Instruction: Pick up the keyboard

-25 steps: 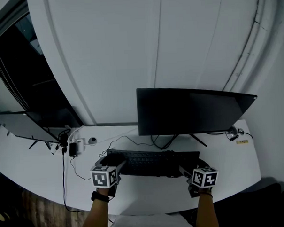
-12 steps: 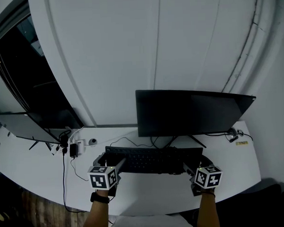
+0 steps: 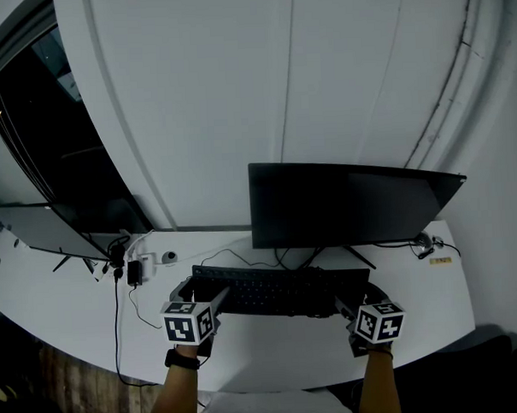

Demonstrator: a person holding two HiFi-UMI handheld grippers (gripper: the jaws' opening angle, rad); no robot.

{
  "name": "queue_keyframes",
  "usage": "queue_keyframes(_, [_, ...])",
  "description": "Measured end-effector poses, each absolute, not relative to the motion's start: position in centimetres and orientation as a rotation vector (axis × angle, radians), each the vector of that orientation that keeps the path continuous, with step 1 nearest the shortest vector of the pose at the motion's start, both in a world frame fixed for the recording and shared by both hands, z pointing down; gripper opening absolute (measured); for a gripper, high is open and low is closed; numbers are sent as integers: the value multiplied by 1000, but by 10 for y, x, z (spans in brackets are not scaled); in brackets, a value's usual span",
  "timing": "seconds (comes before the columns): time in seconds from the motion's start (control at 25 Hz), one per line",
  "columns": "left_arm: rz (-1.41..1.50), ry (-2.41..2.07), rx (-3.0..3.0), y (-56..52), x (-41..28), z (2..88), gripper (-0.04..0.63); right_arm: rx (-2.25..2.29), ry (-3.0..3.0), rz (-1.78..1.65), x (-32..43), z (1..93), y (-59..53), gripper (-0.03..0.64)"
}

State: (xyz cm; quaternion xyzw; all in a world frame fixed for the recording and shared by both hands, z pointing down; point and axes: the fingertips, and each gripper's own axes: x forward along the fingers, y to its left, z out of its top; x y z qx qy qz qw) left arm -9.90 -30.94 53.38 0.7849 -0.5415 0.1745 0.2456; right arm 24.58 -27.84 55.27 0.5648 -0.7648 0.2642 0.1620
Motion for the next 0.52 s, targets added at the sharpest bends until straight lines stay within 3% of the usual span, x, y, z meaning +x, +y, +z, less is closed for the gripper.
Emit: queue_keyframes(0.52, [484,-1468,2120,-312,-101,542,405,1590,-2158,756,244,561,-281,426])
